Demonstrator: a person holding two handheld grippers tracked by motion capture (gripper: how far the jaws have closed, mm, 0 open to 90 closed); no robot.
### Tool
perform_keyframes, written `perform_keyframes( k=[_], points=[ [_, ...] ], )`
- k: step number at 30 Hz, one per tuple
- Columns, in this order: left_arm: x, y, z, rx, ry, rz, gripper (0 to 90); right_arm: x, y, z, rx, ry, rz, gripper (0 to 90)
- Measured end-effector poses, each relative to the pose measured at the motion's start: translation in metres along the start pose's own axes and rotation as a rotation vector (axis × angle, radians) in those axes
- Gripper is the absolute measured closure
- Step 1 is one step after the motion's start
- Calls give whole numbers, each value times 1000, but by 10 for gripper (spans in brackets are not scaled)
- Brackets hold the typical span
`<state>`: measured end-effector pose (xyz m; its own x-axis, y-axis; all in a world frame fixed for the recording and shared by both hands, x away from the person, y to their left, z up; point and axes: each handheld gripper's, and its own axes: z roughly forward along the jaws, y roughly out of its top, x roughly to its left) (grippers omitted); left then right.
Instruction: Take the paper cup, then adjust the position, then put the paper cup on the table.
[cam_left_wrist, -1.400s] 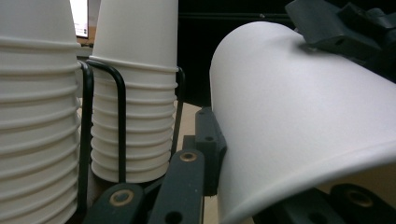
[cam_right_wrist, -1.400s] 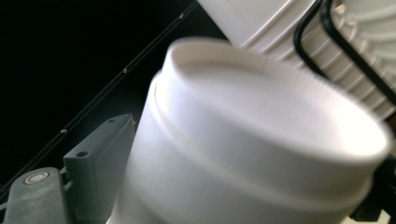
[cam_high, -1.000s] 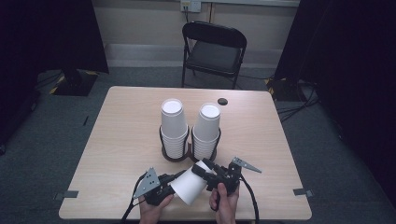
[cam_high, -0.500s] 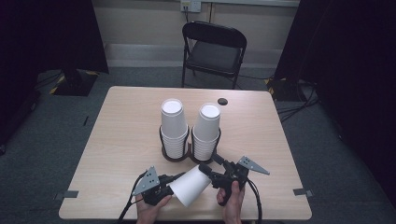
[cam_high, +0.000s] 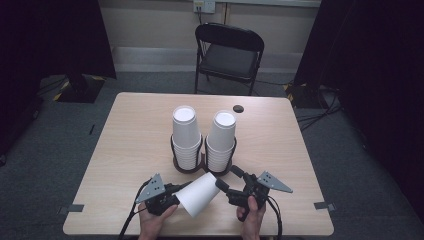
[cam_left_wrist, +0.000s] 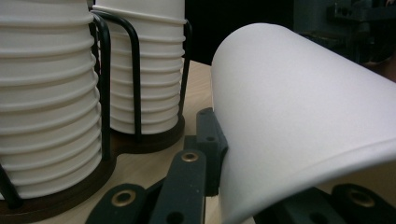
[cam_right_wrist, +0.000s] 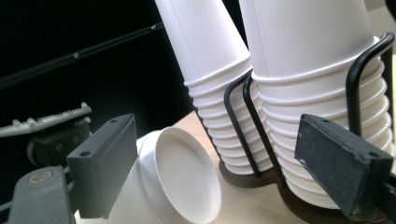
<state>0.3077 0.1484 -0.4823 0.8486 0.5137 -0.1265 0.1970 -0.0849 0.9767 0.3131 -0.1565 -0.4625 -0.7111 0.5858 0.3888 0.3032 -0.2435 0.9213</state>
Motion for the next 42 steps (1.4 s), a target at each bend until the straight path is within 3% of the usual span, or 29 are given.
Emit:
perform_keyframes(
  k=[2, 4, 5, 7, 8, 10, 14, 15, 16, 18, 19, 20, 23, 27, 28, 30, 31, 33, 35, 37, 42],
  points=[
    [0, 1, 0, 6, -2, -1, 860, 1, -1, -1, -1, -1, -13, 125],
    [0, 2, 1, 19, 9, 8, 860, 1, -2, -3, -8, 6, -56, 125],
    [1, 3, 1, 26, 14, 1, 860, 3, -2, -4, -17, 21, -101, 125],
    [2, 3, 1, 26, 14, -7, 860, 4, -3, -5, -10, 20, -119, 124],
    [3, 3, 1, 28, 19, -15, 860, 6, -4, -7, 5, 11, -167, 123],
    [4, 4, 1, 32, 16, -17, 860, 7, -5, -7, 13, 8, -181, 124],
    [5, 5, 2, 54, 18, -17, 860, 13, -8, -9, 89, 19, -271, 138],
    [6, 6, 1, 60, 19, -14, 860, 13, -8, -9, 89, 19, -271, 138],
    [7, 7, 1, 63, 21, -21, 859, 16, -8, -9, 114, 13, -342, 161],
    [9, 7, 1, 67, 21, -25, 859, 18, -9, -9, 137, 4, -421, 212],
    [9, 7, 1, 67, 21, -25, 859, 18, -9, -9, 137, 4, -421, 212],
    [10, 7, 1, 76, 24, -38, 860, 21, -11, -8, 164, -6, -476, 208],
    [11, 8, 1, 84, 24, -37, 859, 22, -13, -7, 182, 11, -476, 195],
    [14, 10, 0, 94, 24, -54, 859, 22, -15, -4, 213, -8, -514, 160],
    [15, 10, 0, 104, 28, -54, 858, 23, -16, -3, 234, -25, -548, 134],
    [17, 9, 0, 106, 27, -61, 858, 23, -16, -2, 240, -34, -556, 137],
    [17, 9, -1, 110, 30, -61, 859, 28, -17, 1, 271, -88, -608, 150],
    [17, 10, -1, 113, 23, -65, 859, 30, -18, 2, 273, -104, -629, 150],
    [17, 12, 2, 127, 16, -57, 858, 35, -19, 4, 283, -59, -677, 129],
    [17, 13, 2, 132, 14, -54, 859, 36, -20, 6, 289, -95, -700, 130],
    [18, 16, 6, 172, 4, -48, 858, 35, -23, 5, 309, -92, -769, 130]
  ],
)
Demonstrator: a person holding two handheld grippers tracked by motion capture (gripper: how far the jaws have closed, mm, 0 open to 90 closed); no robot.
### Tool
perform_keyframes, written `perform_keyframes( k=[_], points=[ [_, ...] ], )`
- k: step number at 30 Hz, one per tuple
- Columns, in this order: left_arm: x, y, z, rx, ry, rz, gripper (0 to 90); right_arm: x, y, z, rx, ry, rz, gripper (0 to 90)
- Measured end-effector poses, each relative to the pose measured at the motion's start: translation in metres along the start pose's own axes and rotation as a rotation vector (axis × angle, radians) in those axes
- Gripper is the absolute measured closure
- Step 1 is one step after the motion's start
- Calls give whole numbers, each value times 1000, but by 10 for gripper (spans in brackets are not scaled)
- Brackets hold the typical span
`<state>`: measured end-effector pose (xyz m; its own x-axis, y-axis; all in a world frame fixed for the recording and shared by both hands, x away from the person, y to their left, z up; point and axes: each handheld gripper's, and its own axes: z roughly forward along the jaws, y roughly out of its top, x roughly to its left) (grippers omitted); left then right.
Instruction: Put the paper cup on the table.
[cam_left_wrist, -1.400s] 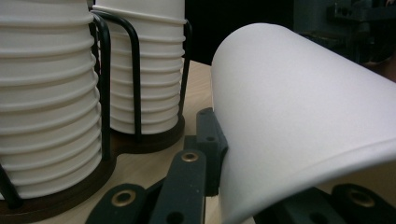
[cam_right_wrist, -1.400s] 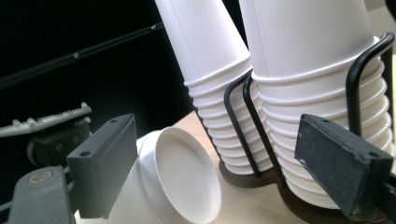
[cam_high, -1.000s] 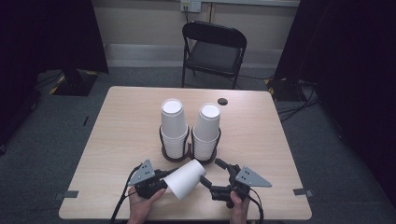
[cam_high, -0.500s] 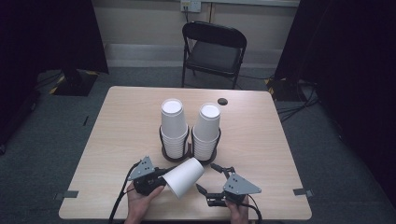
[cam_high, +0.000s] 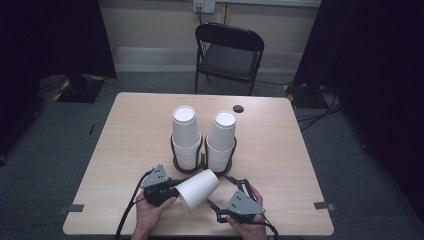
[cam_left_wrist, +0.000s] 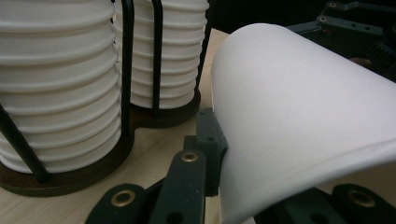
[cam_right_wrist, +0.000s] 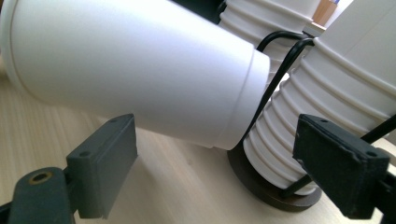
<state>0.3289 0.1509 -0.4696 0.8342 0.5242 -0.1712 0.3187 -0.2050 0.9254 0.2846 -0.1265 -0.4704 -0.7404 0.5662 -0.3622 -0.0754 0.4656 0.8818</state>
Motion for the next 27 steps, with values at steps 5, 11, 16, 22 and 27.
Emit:
perform_keyframes(
  k=[5, 11, 16, 22, 27],
  points=[
    [-2, 8, 4, 51, -8, 19, 859, 5, -2, -1, 27, -26, -109, 125],
    [-5, 14, 12, 129, -22, 44, 858, 10, -4, 1, 46, -42, -195, 130],
    [-4, 18, 15, 163, -35, 39, 858, 13, -5, 3, 59, -52, -246, 133],
    [-3, 27, 15, 212, -42, 34, 859, 16, -7, 7, 88, -86, -332, 137],
    [-3, 34, 17, 239, -47, 22, 859, 15, -7, 8, 93, -113, -351, 134]
  ],
)
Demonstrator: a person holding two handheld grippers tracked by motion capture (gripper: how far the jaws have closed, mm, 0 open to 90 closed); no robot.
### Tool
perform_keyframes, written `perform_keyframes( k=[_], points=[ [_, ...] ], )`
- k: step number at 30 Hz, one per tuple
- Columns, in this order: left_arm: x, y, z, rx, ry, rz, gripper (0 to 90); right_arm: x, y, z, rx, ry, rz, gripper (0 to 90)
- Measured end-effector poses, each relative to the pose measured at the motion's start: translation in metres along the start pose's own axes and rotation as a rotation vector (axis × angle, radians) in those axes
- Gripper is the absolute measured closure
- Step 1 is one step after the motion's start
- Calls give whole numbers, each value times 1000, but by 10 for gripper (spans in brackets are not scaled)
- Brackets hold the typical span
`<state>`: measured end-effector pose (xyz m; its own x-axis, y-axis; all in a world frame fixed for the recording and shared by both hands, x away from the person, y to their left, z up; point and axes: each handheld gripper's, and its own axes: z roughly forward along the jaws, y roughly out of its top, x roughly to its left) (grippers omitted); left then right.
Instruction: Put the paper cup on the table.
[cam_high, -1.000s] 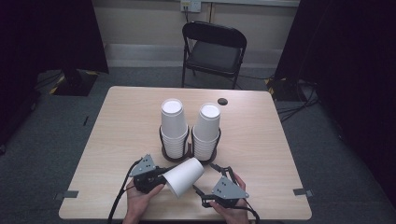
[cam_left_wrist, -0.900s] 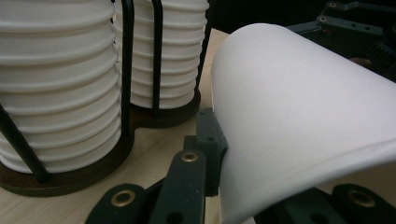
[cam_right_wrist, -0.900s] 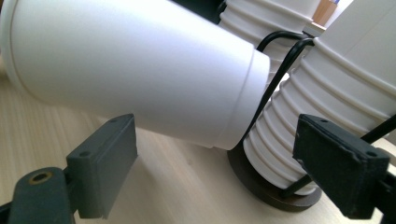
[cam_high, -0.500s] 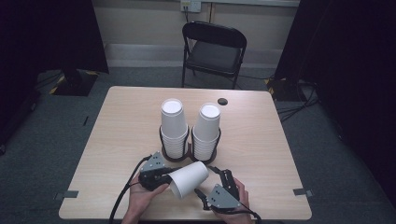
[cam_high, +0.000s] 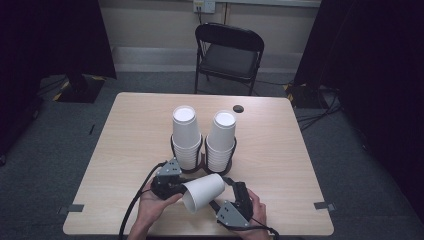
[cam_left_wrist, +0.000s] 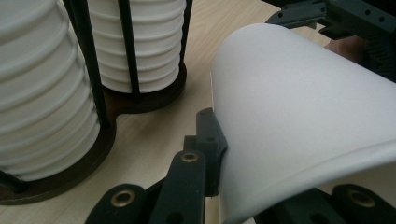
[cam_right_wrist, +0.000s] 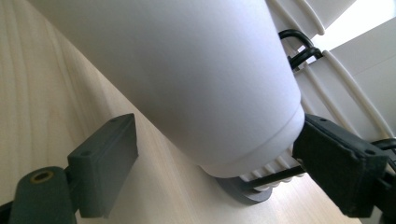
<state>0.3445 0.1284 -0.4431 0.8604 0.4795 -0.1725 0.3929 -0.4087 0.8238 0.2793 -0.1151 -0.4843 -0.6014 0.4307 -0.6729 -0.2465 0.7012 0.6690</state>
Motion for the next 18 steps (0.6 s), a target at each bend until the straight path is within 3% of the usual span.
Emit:
perform_keyframes(
  k=[2, 6, 8, 9, 15, 18],
  points=[
    [-1, 5, 1, 40, 13, 3, 858, 1, 1, 0, 4, -38, -31, 134],
    [-3, 8, 2, 47, -4, 2, 859, 4, 4, 1, 11, -57, -60, 133],
    [-4, 12, 5, 60, 2, 4, 858, 7, 8, 3, 4, -74, -129, 133],
    [-4, 12, 5, 60, 2, 4, 858, 7, 8, 3, 4, -74, -129, 133],
    [-5, 18, 9, 67, -19, -22, 859, 10, 16, 7, 15, -111, -234, 131],
    [-8, 21, 10, 86, -17, -10, 859, 13, 19, 9, 4, -113, -245, 130]
  ],
)
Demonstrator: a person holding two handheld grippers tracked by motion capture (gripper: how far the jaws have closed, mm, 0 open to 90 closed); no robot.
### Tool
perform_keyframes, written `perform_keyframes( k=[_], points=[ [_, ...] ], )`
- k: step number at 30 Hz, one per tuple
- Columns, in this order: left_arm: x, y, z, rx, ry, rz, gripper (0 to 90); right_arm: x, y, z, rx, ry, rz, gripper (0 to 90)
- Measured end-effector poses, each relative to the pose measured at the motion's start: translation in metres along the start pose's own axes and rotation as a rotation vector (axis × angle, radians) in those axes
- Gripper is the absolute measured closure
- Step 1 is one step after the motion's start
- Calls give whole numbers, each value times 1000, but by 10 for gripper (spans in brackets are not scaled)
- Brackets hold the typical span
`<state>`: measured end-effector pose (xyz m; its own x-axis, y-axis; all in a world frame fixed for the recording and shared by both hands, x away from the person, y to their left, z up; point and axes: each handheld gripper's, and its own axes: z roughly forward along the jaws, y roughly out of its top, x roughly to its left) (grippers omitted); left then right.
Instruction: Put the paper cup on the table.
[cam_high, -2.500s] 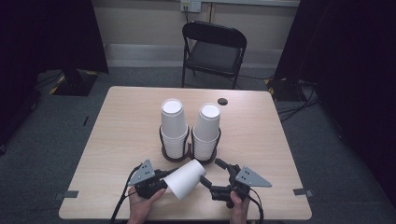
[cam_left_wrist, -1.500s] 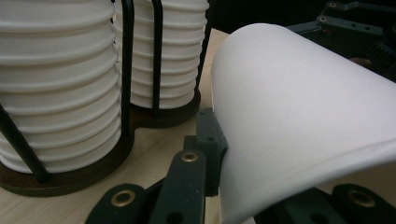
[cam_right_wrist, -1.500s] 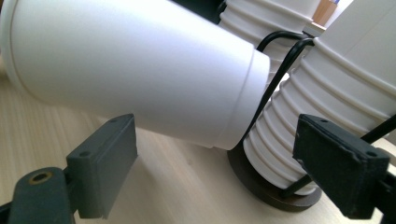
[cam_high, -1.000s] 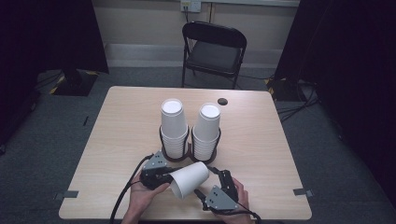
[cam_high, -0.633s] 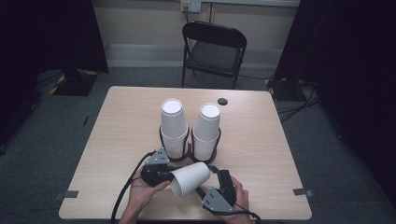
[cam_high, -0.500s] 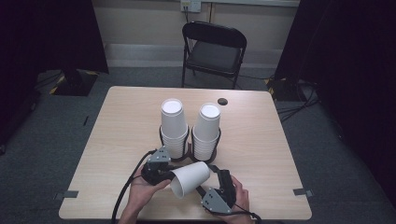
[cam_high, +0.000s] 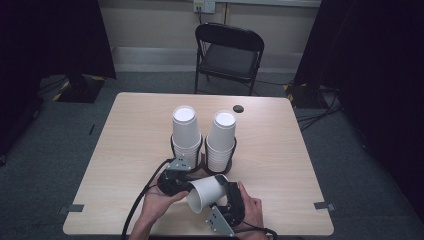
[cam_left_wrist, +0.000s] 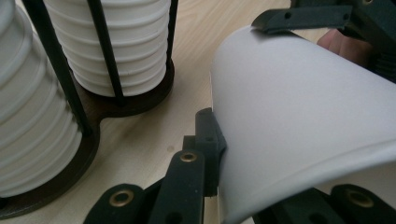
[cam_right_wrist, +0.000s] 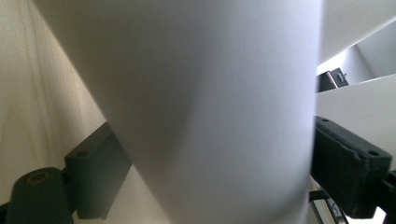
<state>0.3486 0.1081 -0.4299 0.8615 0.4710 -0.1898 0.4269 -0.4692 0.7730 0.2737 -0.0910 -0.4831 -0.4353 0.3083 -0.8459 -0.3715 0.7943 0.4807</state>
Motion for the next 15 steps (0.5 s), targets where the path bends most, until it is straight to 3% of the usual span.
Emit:
perform_keyframes(
  k=[15],
  points=[
    [0, 1, 6, -34, -27, -65, 858, 5, 14, 0, -52, -33, -28, 118]
  ],
)
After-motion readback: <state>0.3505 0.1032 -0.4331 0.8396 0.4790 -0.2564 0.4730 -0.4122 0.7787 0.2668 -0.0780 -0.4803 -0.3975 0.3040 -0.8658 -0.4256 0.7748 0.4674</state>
